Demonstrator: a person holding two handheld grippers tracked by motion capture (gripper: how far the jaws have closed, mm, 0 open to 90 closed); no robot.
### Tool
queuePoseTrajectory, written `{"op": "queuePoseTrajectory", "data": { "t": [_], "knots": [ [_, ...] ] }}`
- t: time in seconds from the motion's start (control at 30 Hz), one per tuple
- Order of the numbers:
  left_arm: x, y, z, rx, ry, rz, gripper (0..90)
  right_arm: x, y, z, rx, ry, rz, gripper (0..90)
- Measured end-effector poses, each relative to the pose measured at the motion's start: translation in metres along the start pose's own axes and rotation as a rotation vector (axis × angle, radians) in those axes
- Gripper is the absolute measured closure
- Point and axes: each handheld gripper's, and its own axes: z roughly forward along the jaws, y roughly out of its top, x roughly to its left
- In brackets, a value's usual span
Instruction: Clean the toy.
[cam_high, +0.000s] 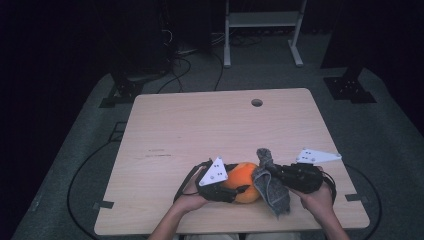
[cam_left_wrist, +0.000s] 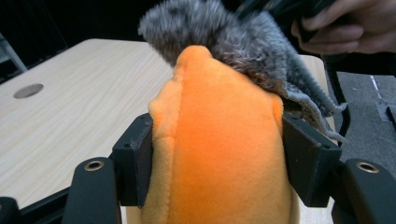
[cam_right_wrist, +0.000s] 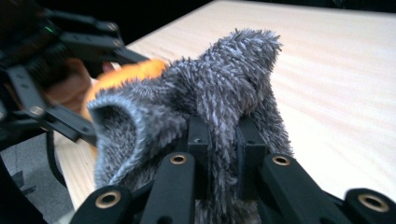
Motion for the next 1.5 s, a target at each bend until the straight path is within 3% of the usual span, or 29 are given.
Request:
{"op": "queuePoseTrajectory", "data": {
  "t": [0.13, 0.23, 0.33, 0.4, 0.47, 0.63, 0.8, 0.93, 1.0, 1.03, 1.13, 1.2, 1.3, 1.37, 1.5],
  "knots": [
    [-0.002, 0.007, -0.005, 0.001, 0.009, 0.029, 33.9, 0.018, 0.014, -0.006, -0.055, 0.024, -0.042, 78.9],
    [-0.003, 0.007, -0.003, 0.017, 0.015, 0.035, 33.8, 0.025, 0.015, -0.002, -0.048, 0.012, -0.068, 78.9],
    [-0.003, -0.003, 0.008, 0.067, 0.021, 0.017, 32.2, 0.013, 0.003, 0.008, -0.012, 0.009, -0.021, 78.9],
    [-0.001, -0.009, 0.013, 0.062, 0.015, -0.011, 27.7, 0.006, -0.007, 0.016, 0.025, 0.003, 0.007, 79.0],
    [0.001, -0.007, 0.011, 0.06, 0.011, -0.018, 20.7, -0.001, -0.014, 0.02, 0.021, 0.018, 0.046, 79.0],
    [0.009, -0.008, -0.001, 0.035, -0.003, -0.023, 14.1, -0.006, -0.015, 0.018, 0.027, -0.002, 0.051, 79.0],
    [0.016, -0.019, -0.007, 0.065, -0.069, -0.024, 12.8, -0.012, -0.018, 0.016, 0.031, -0.018, 0.067, 78.9],
    [0.016, -0.023, 0.001, 0.113, -0.069, -0.023, 10.2, -0.016, -0.021, 0.015, 0.029, -0.022, 0.08, 78.9],
    [0.014, -0.026, 0.009, 0.113, -0.074, -0.033, 9.6, -0.016, -0.021, 0.015, 0.028, -0.017, 0.085, 78.9],
    [0.013, -0.025, 0.01, 0.113, -0.07, -0.028, 10.2, -0.016, -0.021, 0.014, 0.03, -0.02, 0.083, 78.9],
    [0.01, -0.018, 0.004, 0.083, -0.035, 0.019, 27.4, -0.014, -0.018, 0.011, 0.025, -0.029, 0.076, 78.9],
    [0.009, -0.012, -0.003, 0.051, -0.03, 0.029, 31.9, -0.013, -0.015, 0.008, 0.005, -0.019, 0.084, 78.9],
    [0.012, -0.007, -0.012, 0.045, -0.052, 0.01, 32.5, -0.011, -0.013, 0.008, -0.018, 0.012, 0.094, 78.9],
    [0.014, -0.013, -0.006, 0.113, -0.04, 0.008, 31.8, -0.012, -0.018, 0.015, 0.012, 0.008, 0.095, 78.9],
    [0.013, -0.016, 0.0, 0.095, -0.03, -0.028, 30.5, -0.012, -0.018, 0.016, 0.015, -0.015, 0.084, 79.0]
  ]
}}
